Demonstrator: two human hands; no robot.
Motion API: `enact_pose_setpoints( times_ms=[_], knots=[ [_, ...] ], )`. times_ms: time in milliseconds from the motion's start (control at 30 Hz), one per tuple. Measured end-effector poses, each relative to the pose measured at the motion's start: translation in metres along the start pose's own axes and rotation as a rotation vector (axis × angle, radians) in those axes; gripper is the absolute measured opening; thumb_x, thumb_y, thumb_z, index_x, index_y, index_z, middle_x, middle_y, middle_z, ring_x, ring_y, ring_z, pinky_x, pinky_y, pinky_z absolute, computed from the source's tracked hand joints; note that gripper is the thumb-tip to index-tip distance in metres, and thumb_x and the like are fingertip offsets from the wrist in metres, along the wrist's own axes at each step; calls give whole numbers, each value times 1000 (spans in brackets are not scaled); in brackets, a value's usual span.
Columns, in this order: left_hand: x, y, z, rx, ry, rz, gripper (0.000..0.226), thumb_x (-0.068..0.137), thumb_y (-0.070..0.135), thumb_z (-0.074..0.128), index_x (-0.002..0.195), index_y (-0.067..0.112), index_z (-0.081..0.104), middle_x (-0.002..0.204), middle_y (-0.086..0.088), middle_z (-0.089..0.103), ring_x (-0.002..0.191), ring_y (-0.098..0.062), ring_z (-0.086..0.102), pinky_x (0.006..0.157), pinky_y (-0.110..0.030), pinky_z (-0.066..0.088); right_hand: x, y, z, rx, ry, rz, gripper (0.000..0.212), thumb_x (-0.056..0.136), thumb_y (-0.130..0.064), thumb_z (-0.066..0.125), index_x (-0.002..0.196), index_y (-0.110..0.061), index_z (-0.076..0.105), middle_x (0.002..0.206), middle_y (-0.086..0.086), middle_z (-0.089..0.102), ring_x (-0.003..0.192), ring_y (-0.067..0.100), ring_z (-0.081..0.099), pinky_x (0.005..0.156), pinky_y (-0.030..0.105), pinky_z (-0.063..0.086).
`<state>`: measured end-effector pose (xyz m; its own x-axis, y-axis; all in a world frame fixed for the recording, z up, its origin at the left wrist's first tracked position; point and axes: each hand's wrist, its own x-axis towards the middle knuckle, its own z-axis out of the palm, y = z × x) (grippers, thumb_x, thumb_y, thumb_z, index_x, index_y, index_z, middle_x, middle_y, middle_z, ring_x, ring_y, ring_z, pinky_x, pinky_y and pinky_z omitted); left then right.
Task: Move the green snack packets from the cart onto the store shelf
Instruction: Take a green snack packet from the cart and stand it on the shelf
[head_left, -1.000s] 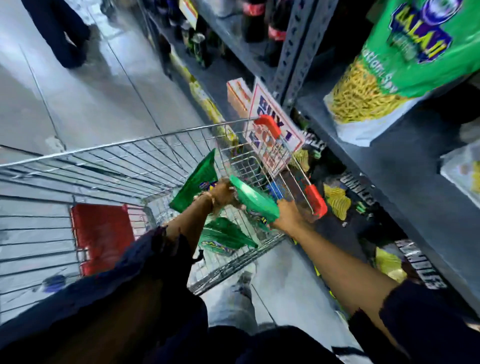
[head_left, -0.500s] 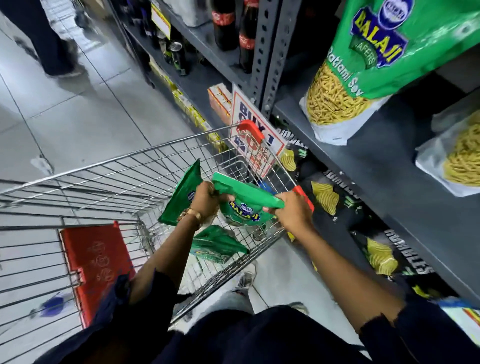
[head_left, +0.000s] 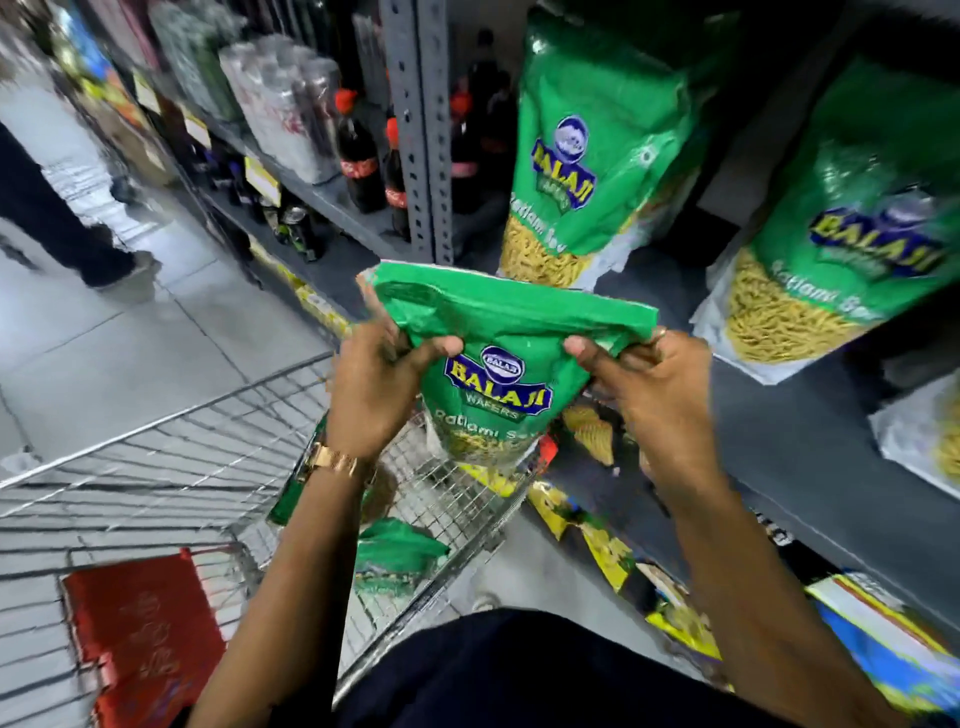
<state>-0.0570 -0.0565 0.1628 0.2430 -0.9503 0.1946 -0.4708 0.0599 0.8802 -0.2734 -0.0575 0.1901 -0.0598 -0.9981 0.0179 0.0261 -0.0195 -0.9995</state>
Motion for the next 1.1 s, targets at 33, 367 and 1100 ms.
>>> enact_pose_setpoints(
  times_ms=[33,367,1100],
  knots=[
    [1,16,3,-9,-30,44,64,73,33,78,40,22,24,32,6,34,35,-8,23,48,-29,23,-2,-10,-10,8,30,-17,10,75,-6,75,82,-13,71,73,-7,78,73,13,74,65,30,60],
    [38,104,88,-291,-274,157,74,55,65,79,81,-3,64,84,-36,68,76,-50,69,59,-63,55,9,-76,-103,-100,320,-271,12,81,-8,72,84,-19,69,74,-10,75,68,6,71,53,24,56],
    [36,130,179,-254,-309,153,47,66,63,67,80,18,67,81,1,75,75,-17,70,71,-43,59,27,-43,-153,-377,745,-292,77,75,-50,72,136,-12,42,134,11,55,125,24,52,110,44,40]
  ],
)
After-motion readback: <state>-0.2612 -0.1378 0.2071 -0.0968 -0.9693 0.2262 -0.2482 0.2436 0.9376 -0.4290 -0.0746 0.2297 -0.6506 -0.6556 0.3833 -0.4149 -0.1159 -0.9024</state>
